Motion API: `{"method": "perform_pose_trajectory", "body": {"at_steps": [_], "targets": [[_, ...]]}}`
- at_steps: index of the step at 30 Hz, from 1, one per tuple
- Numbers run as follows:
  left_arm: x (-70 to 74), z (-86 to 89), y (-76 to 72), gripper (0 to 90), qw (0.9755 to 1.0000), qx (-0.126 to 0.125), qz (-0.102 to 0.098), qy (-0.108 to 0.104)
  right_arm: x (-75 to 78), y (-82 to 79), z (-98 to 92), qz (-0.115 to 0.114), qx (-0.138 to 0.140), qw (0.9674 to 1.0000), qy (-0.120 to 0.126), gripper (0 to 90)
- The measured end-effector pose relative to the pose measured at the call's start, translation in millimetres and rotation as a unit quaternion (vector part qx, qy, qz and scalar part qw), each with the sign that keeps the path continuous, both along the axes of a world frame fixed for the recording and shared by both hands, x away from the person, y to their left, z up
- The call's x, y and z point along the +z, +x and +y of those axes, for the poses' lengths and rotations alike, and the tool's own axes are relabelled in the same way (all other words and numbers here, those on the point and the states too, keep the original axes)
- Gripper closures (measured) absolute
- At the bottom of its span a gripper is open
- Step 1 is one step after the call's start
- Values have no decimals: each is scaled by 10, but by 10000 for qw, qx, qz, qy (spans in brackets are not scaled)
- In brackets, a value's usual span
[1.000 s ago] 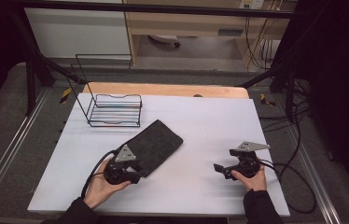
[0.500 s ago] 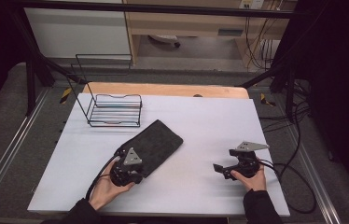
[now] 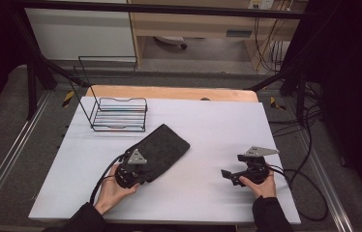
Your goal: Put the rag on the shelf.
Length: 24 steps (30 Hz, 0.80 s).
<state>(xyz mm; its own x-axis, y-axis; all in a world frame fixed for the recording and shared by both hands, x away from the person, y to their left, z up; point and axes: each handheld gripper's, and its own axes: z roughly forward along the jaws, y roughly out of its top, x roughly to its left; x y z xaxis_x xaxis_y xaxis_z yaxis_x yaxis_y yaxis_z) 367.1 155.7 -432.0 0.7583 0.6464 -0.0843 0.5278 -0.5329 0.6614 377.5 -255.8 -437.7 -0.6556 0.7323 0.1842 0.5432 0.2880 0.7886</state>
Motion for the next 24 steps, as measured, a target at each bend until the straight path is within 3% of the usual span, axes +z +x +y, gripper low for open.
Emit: {"method": "perform_pose_trajectory", "body": {"at_steps": [13, 24], "targets": [[125, -55, -103, 826, 9994, -122, -80, -305, -5, 2, 3, -3, 18, 10000, -6, 13], [170, -220, -175, 828, 9988, -329, -40, -371, -9, 0, 8, 19, 28, 10000, -17, 13]]}}
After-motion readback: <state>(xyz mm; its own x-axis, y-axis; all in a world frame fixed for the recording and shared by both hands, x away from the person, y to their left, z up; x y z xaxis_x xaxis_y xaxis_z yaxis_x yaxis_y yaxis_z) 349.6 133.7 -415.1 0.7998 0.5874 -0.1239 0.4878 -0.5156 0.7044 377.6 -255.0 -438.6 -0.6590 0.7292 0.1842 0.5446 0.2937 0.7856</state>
